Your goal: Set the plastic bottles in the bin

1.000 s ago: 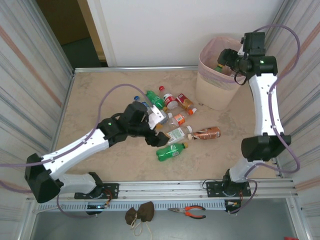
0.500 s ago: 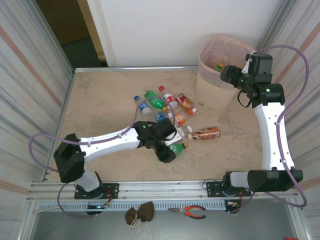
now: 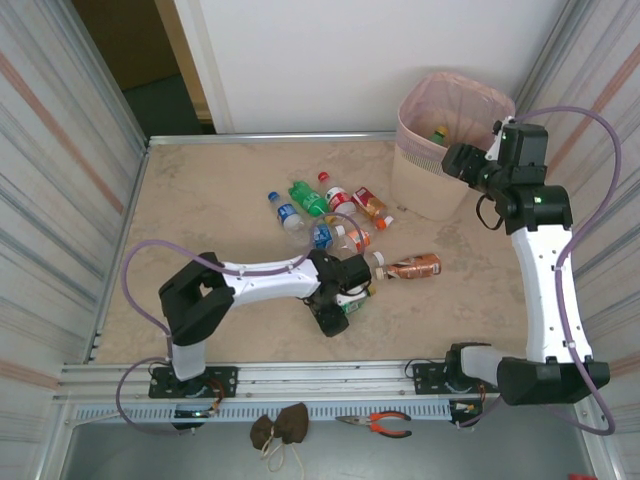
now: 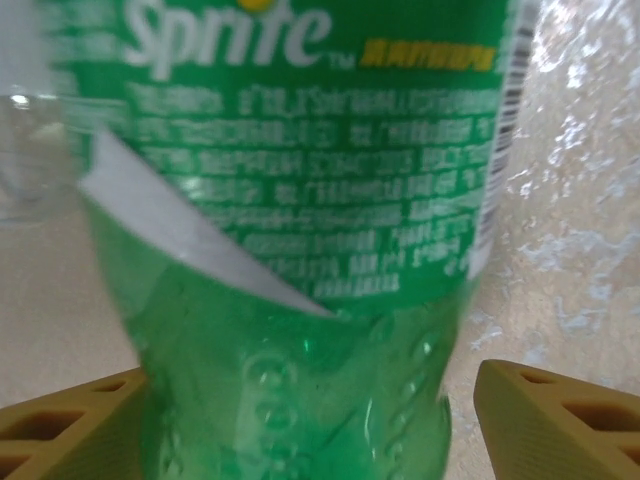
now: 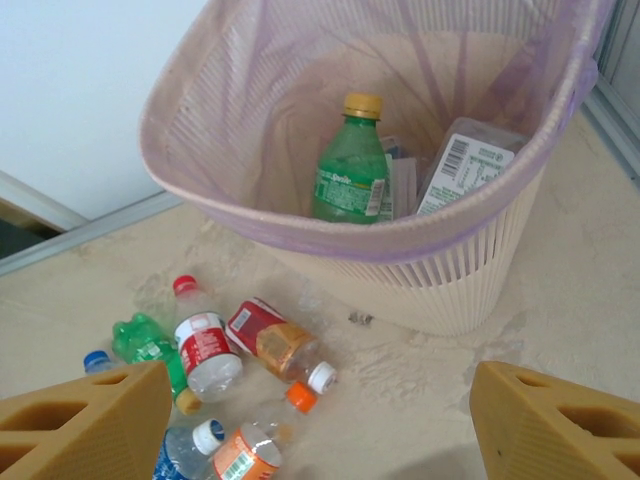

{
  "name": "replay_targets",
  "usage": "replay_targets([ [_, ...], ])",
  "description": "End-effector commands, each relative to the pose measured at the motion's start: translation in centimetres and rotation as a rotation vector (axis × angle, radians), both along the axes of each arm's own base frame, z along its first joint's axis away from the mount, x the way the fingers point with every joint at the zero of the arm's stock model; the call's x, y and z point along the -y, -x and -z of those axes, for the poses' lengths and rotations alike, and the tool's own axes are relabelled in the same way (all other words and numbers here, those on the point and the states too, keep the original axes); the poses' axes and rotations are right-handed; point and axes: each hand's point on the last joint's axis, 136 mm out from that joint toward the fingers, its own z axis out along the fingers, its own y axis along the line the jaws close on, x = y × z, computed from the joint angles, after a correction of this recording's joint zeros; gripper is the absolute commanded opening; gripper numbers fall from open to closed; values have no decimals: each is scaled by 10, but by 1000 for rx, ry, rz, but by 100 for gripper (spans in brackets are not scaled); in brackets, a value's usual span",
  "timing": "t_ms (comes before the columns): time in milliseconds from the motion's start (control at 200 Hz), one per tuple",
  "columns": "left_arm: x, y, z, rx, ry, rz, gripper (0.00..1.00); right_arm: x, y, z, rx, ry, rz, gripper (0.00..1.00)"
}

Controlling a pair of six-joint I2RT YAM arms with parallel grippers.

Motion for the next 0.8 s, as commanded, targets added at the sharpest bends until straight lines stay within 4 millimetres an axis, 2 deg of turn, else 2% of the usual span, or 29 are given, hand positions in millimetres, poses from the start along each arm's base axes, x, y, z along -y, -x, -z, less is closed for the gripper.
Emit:
replay_targets([
  [0, -1, 4, 3, -19, -33, 26, 77, -1, 6, -1, 18, 22, -16, 77],
  [255, -5, 5, 14, -31, -65, 25, 68, -2, 9, 7, 12, 19, -22, 77],
  [356, -6, 4, 15, -28, -69, 28, 68, -2, 8, 7, 11, 19, -24, 77],
  [631, -5, 4, 13, -23, -62, 28, 59, -3, 8, 7, 11, 16, -28, 76],
  [797, -2, 5, 5, -21, -32, 36, 56, -3, 10, 7, 13, 18, -28, 76],
])
